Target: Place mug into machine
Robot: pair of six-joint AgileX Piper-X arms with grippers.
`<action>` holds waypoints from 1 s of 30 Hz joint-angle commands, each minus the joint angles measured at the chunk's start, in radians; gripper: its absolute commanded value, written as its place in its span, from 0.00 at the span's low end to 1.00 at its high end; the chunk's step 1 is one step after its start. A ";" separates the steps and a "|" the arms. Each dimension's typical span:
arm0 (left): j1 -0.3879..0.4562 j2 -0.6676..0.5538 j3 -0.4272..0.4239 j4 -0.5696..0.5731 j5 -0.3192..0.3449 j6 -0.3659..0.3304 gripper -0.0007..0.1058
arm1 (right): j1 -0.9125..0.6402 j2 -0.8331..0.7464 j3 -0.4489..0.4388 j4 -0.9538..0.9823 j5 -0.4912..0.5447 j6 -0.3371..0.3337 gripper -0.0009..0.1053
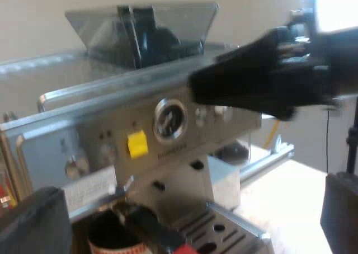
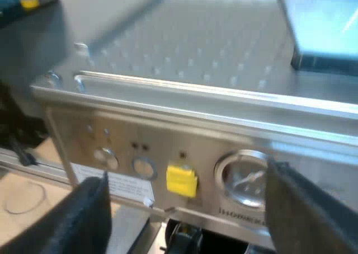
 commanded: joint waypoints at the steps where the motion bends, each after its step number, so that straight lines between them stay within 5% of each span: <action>1: -0.001 0.094 -0.077 -0.014 -0.035 -0.041 0.87 | -0.003 -0.095 -0.012 0.051 -0.032 -0.063 0.60; 6: -0.001 0.272 -0.205 -0.014 -0.050 -0.056 0.87 | -0.045 -0.239 -0.033 0.203 -0.162 -0.156 0.60; 18: 0.229 0.612 -0.535 0.080 -0.058 -0.062 0.87 | -0.596 -0.395 -0.152 0.629 -0.459 -0.126 0.60; 25: 0.407 0.628 -0.587 0.170 -0.058 -0.059 0.87 | -1.016 -0.398 -0.152 0.694 -0.778 -0.120 0.60; 30: 0.543 0.618 -0.587 0.252 -0.058 -0.059 0.87 | -1.225 -0.406 -0.152 0.704 -0.809 -0.120 0.60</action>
